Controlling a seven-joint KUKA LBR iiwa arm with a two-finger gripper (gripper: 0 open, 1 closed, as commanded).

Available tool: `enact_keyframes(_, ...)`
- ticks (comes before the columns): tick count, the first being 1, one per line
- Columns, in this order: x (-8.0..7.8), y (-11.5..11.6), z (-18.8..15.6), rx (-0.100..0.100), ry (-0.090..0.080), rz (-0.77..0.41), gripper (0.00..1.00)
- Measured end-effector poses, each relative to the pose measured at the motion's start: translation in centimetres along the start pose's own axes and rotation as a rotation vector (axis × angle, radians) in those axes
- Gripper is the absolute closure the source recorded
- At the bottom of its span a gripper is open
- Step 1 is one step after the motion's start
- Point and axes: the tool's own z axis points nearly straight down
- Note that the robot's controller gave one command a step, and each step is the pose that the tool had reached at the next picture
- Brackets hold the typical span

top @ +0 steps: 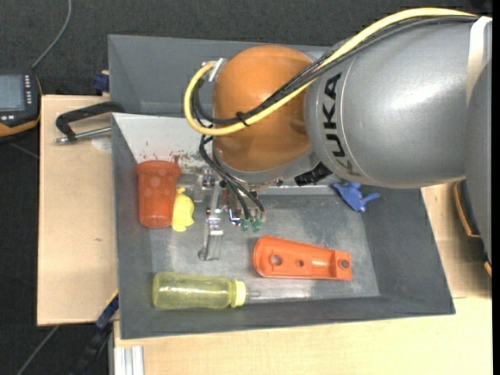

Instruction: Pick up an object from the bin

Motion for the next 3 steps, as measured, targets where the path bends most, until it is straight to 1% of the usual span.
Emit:
enact_keyframes(1, -0.1, -0.1, -0.5, -0.002, -0.008, 0.003, 0.00)
enact_keyframes(2, 0.8, -5.1, 1.8, -0.003, -0.004, -0.002, 0.00)
enact_keyframes(3, 0.6, -8.0, 1.9, 0.001, -0.005, -0.048, 0.00)
